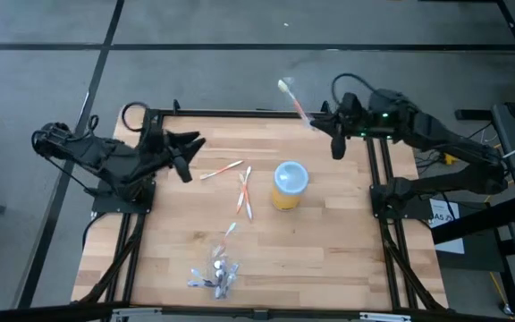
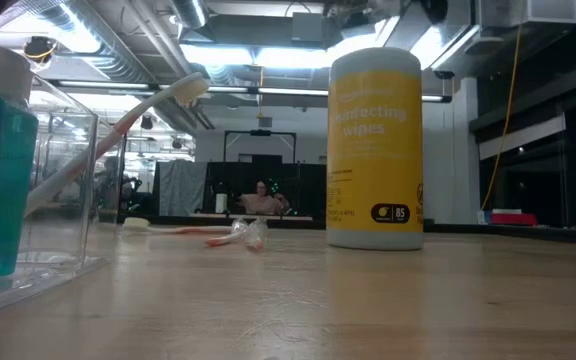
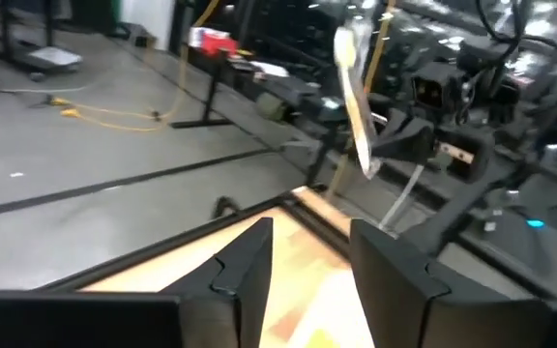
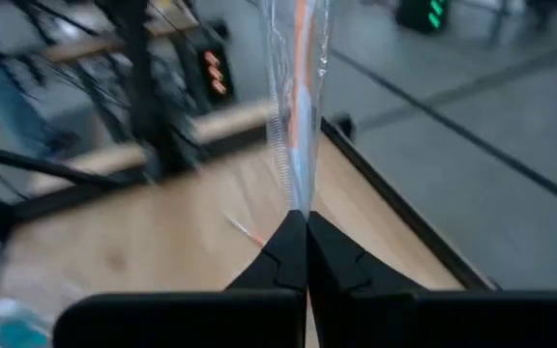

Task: Pick & Place toothbrushing station
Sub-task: Put the orange toothbrush into the left side of the transparent organizer

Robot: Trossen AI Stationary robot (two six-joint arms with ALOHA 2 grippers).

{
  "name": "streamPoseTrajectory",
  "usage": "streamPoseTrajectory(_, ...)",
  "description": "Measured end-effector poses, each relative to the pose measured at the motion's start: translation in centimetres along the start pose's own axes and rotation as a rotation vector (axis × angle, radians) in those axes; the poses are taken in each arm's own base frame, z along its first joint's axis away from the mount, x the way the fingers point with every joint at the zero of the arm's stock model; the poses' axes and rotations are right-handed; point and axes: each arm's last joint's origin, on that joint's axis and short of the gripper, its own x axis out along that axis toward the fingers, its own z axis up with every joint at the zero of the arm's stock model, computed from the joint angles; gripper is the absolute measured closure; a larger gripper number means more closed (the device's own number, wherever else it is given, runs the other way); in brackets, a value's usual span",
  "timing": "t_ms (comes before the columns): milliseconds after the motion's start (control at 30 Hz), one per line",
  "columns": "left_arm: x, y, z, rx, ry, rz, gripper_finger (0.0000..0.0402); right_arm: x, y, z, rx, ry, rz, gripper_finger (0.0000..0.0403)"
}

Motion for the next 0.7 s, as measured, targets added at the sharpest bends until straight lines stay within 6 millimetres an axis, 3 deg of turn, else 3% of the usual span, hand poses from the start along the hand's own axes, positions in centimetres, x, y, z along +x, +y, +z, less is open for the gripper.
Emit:
streamPoseTrajectory(200,4.0,-2.0,1.5,-0.014,-0.065,-0.229,0.0234,-1.4,2.6,2.6,-0.033,-0.072,0.135,0.0403)
streamPoseTrajectory(333,7.1,-2.9,1.9,-0.022,-0.115,-0.412,0.0213,-1.7,3.7,2.6,-0.049,-0.072,0.189,0.0403)
streamPoseTrajectory(533,11.4,-3.3,1.2,-0.051,-0.134,-0.535,0.0197,-2.1,5.7,2.7,-0.05,-0.101,0.279,0.0403)
streamPoseTrajectory(700,13.6,-4.1,0.6,-0.038,-0.198,-0.677,0.0202,-2.1,6.7,2.5,-0.047,-0.102,0.293,0.0403)
